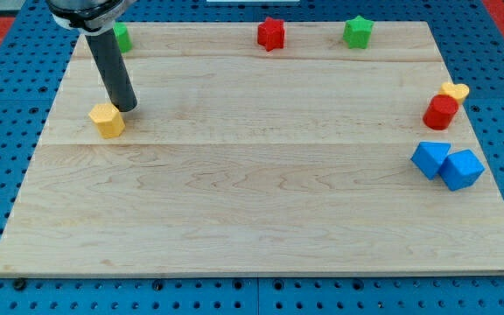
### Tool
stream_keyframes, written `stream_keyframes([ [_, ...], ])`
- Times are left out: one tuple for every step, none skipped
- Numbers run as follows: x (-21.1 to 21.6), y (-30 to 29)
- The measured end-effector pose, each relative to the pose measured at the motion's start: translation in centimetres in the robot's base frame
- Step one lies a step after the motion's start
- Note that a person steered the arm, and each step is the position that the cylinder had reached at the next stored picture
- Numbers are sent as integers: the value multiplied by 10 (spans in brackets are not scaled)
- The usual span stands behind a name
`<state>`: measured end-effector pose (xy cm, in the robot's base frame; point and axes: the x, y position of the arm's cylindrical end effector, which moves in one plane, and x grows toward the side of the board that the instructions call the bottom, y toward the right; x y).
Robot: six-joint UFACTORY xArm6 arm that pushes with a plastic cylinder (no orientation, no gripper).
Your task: Push the heart to the left side
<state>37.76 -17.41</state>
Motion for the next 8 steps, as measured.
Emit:
stream_keyframes([
  [-4,55],
  [-15,136],
  [-35,209],
  [-52,291],
  [-61,392],
  [-73,487],
  [-79,520],
  [-79,520],
])
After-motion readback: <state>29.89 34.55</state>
